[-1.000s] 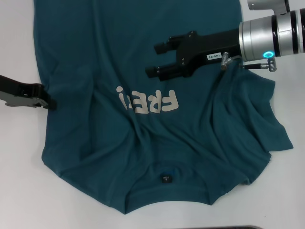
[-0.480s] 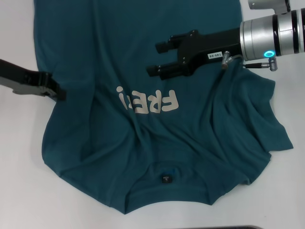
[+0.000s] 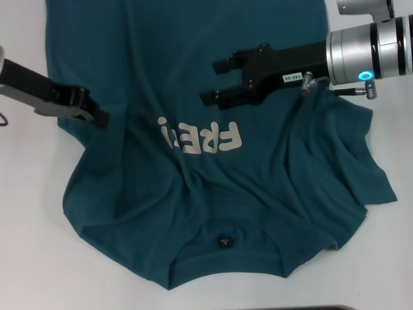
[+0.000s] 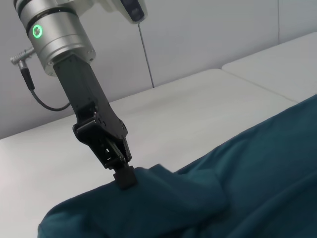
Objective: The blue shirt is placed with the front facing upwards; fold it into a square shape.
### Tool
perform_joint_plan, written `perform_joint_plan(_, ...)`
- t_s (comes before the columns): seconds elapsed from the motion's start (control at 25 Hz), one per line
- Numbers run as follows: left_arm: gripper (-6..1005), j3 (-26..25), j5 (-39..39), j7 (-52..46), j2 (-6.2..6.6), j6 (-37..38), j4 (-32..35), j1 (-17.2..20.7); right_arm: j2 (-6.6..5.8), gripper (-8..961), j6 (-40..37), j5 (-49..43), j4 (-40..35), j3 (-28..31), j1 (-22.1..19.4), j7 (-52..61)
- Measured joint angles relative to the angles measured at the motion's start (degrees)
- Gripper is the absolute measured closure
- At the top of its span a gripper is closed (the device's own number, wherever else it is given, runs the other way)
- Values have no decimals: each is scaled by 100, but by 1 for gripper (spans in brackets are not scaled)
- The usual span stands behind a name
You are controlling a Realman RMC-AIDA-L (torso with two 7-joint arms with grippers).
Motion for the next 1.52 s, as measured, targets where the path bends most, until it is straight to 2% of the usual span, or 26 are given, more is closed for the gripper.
perform_joint_plan(0.32,985,194,40,-15,-161,34,-2,-150,4,138,75,0,25,-4,-33,4)
perform_joint_plan(1.04,978,668,67,-95,-697,-134,124,-359,27,138,152,0,25,-7,-76,14)
perform_joint_plan(1.36,975,669,69,-156,-793,-450,344,-330,20,138,161,0,31,-7,-83,11)
perform_joint_plan(1.52,876,668,62,-152,-796,-540,490,-339,8,138,161,0,34,-7,-81,11)
